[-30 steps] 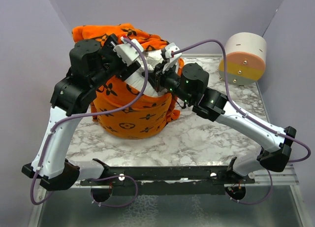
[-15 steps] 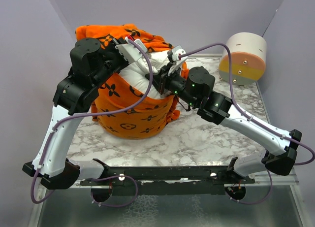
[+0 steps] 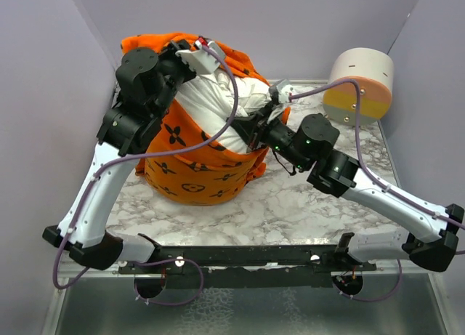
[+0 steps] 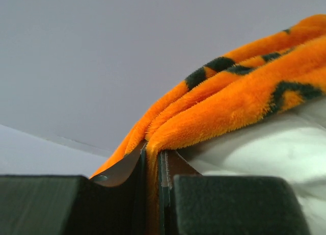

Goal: Remove the pillowcase from the pillow
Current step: Remove the pillow from the pillowcase.

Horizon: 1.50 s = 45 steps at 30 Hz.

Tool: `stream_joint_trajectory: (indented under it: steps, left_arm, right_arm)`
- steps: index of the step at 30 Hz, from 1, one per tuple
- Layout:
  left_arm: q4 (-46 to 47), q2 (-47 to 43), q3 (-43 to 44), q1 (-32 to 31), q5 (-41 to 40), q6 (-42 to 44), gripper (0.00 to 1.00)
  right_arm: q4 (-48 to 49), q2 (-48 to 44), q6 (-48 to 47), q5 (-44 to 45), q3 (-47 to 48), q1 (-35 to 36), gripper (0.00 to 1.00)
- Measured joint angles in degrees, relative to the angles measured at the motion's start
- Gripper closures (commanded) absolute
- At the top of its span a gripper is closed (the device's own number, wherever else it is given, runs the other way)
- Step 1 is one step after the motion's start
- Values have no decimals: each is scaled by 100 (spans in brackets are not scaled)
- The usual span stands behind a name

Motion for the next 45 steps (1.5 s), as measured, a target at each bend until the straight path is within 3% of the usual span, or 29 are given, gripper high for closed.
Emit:
stream_joint_trajectory:
  steps: [6,13,17,23,24,28,36,45]
  left_arm:
    - [98,772,811,146,-63,-22,98]
    - [-433,831,1027,417,389,-673,98]
    - [-925,848,1276,754,909,-1274,98]
    - [-1858,920,1539,1768,2199,-2361,100]
    - [-2031,920,1532,1908,2452,-2540,100]
    - [-2258,798,1185,2260,3394,-3075,100]
    - [-2249,664,619,2590,4085,-3681,100]
    - [-2234,669,660,2618,4411,-3995,100]
  right_arm:
    - [614,-898,407,109,-1008,-20,99]
    - [1117,-1904,1067,323,-2192,0,99]
    - [1054,-2450,1486,686,-2621,7,99]
    - [691,-2914,1888,1056,-2889,79,99]
    - [682,-2924,1873,1060,-2885,79,95]
    - [448,-2728,1482,896,-2535,81,61]
    - [-385,-1589,350,179,-350,72,23]
    - [-1182,-72,-1257,-1692,1939,63,0]
